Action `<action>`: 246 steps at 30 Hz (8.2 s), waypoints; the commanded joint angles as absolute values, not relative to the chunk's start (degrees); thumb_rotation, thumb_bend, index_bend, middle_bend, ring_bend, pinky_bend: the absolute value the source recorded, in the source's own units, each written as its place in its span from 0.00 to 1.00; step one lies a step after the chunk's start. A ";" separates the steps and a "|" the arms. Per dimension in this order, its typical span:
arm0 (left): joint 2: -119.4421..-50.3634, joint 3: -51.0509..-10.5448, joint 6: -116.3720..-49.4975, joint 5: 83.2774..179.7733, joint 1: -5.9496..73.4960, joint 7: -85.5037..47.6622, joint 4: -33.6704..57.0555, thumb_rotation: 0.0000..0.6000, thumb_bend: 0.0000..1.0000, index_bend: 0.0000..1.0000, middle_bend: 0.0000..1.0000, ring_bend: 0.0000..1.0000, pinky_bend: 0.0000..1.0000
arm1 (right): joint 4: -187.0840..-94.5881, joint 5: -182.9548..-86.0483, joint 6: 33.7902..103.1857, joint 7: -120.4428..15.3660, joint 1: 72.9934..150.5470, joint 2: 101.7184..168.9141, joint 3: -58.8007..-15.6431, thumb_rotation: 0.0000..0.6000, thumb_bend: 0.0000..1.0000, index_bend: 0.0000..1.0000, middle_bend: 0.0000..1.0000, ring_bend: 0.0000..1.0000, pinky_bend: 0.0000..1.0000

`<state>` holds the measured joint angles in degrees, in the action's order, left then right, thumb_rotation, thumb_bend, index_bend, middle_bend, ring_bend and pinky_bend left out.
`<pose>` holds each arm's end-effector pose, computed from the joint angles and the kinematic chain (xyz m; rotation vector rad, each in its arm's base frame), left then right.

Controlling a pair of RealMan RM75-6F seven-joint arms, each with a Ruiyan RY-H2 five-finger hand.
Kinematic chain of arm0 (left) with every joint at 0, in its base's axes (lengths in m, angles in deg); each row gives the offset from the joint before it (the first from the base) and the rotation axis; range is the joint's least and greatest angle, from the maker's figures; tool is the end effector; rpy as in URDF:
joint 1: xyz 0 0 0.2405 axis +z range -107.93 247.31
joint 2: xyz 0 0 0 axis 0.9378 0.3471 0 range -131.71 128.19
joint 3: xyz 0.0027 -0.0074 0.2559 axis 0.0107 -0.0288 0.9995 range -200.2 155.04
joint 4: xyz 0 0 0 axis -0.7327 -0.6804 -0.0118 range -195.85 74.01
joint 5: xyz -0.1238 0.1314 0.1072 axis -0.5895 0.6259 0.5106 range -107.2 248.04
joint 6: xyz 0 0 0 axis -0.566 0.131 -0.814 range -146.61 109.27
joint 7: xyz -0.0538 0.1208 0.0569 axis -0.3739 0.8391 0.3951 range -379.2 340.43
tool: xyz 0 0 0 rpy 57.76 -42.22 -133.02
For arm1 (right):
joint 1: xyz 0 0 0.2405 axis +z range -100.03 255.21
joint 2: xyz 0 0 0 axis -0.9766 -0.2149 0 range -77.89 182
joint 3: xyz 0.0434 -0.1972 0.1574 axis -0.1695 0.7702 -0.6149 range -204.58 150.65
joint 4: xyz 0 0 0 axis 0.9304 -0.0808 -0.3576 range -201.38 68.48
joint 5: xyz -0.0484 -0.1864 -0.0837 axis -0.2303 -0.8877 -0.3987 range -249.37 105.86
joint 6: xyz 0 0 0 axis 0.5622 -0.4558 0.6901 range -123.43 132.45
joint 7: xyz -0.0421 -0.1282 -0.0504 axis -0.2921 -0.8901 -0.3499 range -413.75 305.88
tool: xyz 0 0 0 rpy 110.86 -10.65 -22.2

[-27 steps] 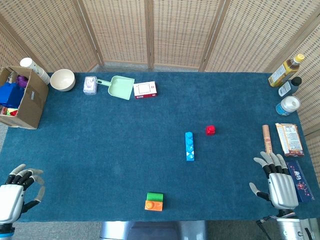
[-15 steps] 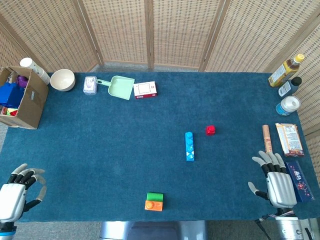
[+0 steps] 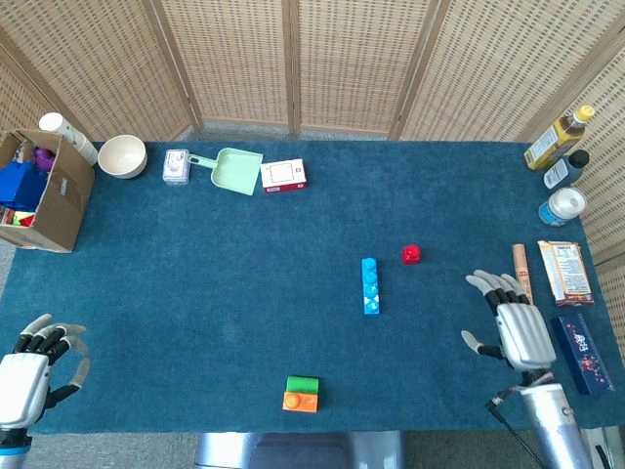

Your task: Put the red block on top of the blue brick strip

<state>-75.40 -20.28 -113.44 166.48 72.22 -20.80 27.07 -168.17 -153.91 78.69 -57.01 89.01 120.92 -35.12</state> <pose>-0.3008 0.1213 0.1146 -1.3695 -0.9470 -1.0495 -0.2507 -0.2252 0.1105 1.4433 -1.0924 1.0613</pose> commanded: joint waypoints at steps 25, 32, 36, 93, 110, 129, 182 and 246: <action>-77.37 -21.68 -106.71 162.49 68.78 -19.71 26.04 1.00 0.47 0.51 0.37 0.31 0.15 | -148.82 -128.44 53.42 -62.33 113.16 134.90 -45.29 1.00 0.23 0.23 0.17 0.15 0.21; -77.63 -21.98 -105.80 161.86 68.01 -19.58 25.96 1.00 0.47 0.51 0.37 0.31 0.15 | -141.92 -123.46 48.51 -63.61 117.23 137.36 -44.78 1.00 0.23 0.25 0.17 0.15 0.21; -77.68 -22.00 -105.64 161.55 67.90 -19.58 25.92 1.00 0.47 0.51 0.37 0.31 0.15 | -139.89 -121.85 47.39 -63.89 118.28 138.03 -44.35 1.00 0.23 0.26 0.17 0.15 0.21; -78.34 -21.61 -106.29 160.14 68.13 -22.53 22.60 1.00 0.47 0.52 0.36 0.31 0.15 | -127.50 -114.00 44.29 -67.76 124.98 143.93 -41.69 1.00 0.24 0.52 0.20 0.16 0.24; -78.16 -21.75 -106.48 159.64 68.39 -22.77 22.04 1.00 0.47 0.52 0.36 0.31 0.15 | -133.17 -112.05 45.22 -66.37 124.78 140.41 -43.72 1.00 0.25 0.61 0.27 0.17 0.24; -77.48 -22.21 -106.21 158.98 68.21 -21.37 22.53 1.00 0.47 0.52 0.36 0.31 0.15 | -151.13 -110.15 45.20 -62.97 122.45 129.90 -42.92 1.00 0.24 0.62 0.27 0.18 0.24; -79.28 -21.52 -104.16 159.23 67.19 -24.79 18.98 1.00 0.47 0.52 0.36 0.31 0.15 | -159.60 -103.06 56.29 -73.15 127.10 133.68 -37.25 1.00 0.24 0.62 0.27 0.18 0.24; -80.01 -21.38 -104.28 159.10 67.29 -26.69 16.94 1.00 0.47 0.52 0.36 0.31 0.15 | -160.12 -101.56 59.43 -79.15 127.86 136.03 -36.66 0.97 0.24 0.19 0.22 0.14 0.22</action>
